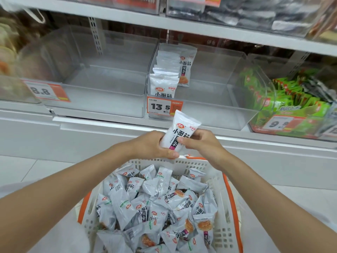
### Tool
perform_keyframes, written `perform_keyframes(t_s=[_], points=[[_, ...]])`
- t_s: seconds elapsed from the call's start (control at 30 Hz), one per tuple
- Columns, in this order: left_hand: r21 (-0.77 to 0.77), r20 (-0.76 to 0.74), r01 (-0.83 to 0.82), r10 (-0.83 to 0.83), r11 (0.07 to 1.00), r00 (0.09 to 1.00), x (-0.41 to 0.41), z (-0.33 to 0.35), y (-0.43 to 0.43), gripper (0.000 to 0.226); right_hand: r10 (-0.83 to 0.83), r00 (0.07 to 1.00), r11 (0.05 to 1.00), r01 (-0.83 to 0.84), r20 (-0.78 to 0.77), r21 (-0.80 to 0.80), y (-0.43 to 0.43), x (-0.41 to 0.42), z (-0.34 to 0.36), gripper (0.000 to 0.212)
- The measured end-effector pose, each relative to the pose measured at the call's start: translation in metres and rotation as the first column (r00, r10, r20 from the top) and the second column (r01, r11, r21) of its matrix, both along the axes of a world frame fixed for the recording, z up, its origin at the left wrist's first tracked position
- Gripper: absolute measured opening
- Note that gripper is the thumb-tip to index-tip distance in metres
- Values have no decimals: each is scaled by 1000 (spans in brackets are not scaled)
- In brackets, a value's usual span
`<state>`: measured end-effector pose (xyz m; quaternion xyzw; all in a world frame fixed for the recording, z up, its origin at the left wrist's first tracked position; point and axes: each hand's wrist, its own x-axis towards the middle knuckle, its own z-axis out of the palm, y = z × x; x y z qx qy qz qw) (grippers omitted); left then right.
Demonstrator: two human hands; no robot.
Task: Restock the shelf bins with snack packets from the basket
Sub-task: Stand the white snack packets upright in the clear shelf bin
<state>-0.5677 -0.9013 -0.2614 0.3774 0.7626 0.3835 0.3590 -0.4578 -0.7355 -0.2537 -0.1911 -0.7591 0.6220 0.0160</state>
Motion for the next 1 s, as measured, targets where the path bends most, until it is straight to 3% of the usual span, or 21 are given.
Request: perform_keyframes(t_s=[0.1,0.23,0.33,0.5,0.7,0.83,1.0], points=[[92,-276,-67,90,994,957,-16,37,11,46,-47,985,997,57,-164,53,11,-5,31,14],[328,-446,-174,314,929,838,-39,92,28,26,-197,876,942,294,-440,164,35,-16,74,15],[388,-516,-173,369,905,773,-57,117,41,11,-251,798,874,430,-548,225,55,-28,90,16],[243,-678,-170,292,955,674,-101,129,71,20,-249,878,790,428,-409,439,83,-78,76,19],[-45,-739,-185,92,982,667,-161,128,128,34,-264,930,816,357,-256,454,117,-158,56,15],[-47,-846,-215,76,975,527,-193,120,151,40,-235,952,803,303,-195,512,128,-210,43,29],[-139,-846,-165,-30,976,532,-213,101,152,43,-241,952,803,304,-187,512,128,-240,27,20]])
